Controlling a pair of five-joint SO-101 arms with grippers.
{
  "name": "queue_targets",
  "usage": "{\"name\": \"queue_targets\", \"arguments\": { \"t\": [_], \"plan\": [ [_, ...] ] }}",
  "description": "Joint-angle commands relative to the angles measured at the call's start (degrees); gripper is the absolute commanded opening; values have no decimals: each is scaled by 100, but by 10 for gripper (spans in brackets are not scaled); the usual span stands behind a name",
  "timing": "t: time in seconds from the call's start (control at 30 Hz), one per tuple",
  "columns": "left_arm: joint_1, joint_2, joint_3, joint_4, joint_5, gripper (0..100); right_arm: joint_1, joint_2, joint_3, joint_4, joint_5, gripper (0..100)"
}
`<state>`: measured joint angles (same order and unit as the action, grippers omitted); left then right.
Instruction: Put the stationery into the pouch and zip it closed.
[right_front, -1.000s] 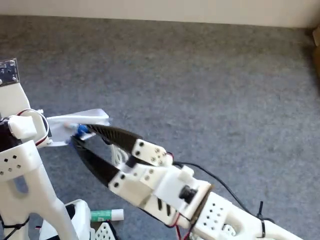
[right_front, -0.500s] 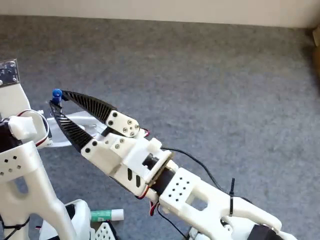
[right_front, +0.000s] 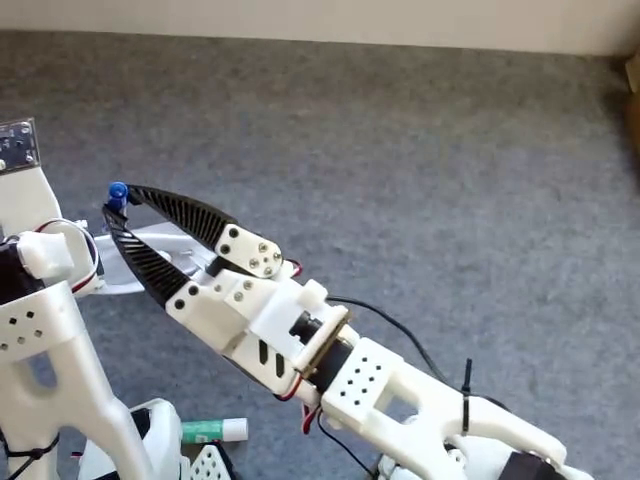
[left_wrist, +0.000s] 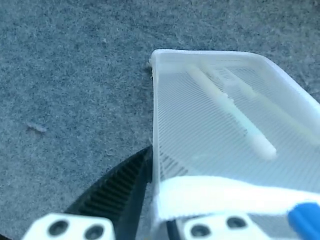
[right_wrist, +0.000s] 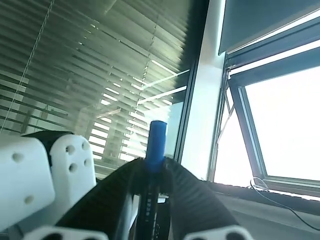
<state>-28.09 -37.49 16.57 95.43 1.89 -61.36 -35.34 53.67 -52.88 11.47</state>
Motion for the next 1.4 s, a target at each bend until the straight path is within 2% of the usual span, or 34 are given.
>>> {"name": "queue_targets", "arguments": {
  "t": [0.0, 0.13, 0.4, 0.53, 0.77, 1.1, 1.3, 1.37],
  "plan": [
    [127, -4, 13, -114, 26, 7, 48, -488, -40, -57, 62, 5],
    [127, -4, 13, -114, 26, 7, 22, -593, 4, -57, 62, 5],
    [127, -4, 13, -114, 26, 7, -505, -593, 453, -48, 62, 5],
    [127, -4, 13, -114, 26, 7, -505, -576, 505, 13, 62, 5],
    [127, -4, 13, -114, 26, 7, -330, -576, 462, 1182, 62, 8],
    [127, 4, 22, -114, 26, 7, -251, -585, 462, 1200, 62, 12],
    [127, 4, 22, -114, 26, 7, -251, -585, 479, 1200, 62, 118],
    [127, 4, 22, -114, 26, 7, -251, -585, 488, 1200, 62, 123]
  ]
}}
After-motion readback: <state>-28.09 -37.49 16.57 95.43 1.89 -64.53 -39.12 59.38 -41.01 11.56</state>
